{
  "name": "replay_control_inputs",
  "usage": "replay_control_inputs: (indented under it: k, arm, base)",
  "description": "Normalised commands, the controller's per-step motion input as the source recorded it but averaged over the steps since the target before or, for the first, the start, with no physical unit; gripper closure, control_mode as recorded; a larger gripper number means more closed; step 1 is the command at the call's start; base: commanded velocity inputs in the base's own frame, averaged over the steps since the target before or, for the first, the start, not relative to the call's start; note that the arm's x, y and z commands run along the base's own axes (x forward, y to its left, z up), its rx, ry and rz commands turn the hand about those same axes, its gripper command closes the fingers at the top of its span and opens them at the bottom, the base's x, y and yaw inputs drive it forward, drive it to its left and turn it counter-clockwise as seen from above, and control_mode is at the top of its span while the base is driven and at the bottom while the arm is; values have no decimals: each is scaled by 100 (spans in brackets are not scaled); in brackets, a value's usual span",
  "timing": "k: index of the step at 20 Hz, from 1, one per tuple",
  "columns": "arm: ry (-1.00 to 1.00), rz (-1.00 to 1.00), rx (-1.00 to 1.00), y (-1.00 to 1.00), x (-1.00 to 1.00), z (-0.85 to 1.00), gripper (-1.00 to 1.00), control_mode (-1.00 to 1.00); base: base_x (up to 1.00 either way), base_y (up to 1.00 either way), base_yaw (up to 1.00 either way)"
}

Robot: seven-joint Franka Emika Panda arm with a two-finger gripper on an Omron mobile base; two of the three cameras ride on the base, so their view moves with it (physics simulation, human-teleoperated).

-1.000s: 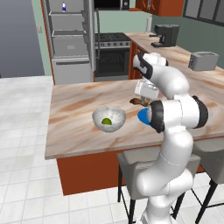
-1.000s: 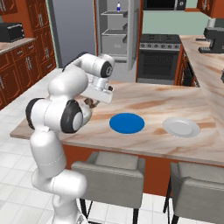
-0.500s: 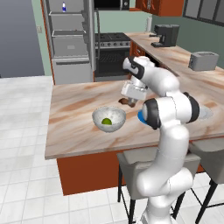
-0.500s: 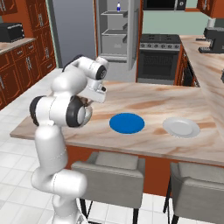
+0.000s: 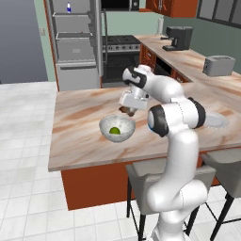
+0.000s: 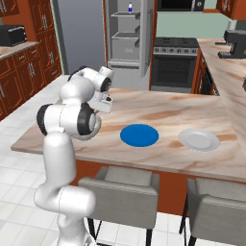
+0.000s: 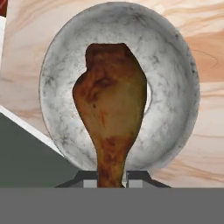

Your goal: Pick the chicken drumstick and lime from their plates and place them in the bowl. Then put the bowl in the fridge.

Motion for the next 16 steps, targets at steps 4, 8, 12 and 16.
replay_control_inputs:
  k: [4,8,12,16]
  arm:
    - [-1,-8,-18,13,50,-29,100,-100]
    - [0,-10,-20,12,47,-29,100,-100]
    - [-1,-9,-9,15,36,-29,100,-100]
    - [0,-6,-1,13,27,-29,100,-100]
  base:
    - [0,0,0]
    - [0,0,0]
    - [0,0,0]
    - [0,0,0]
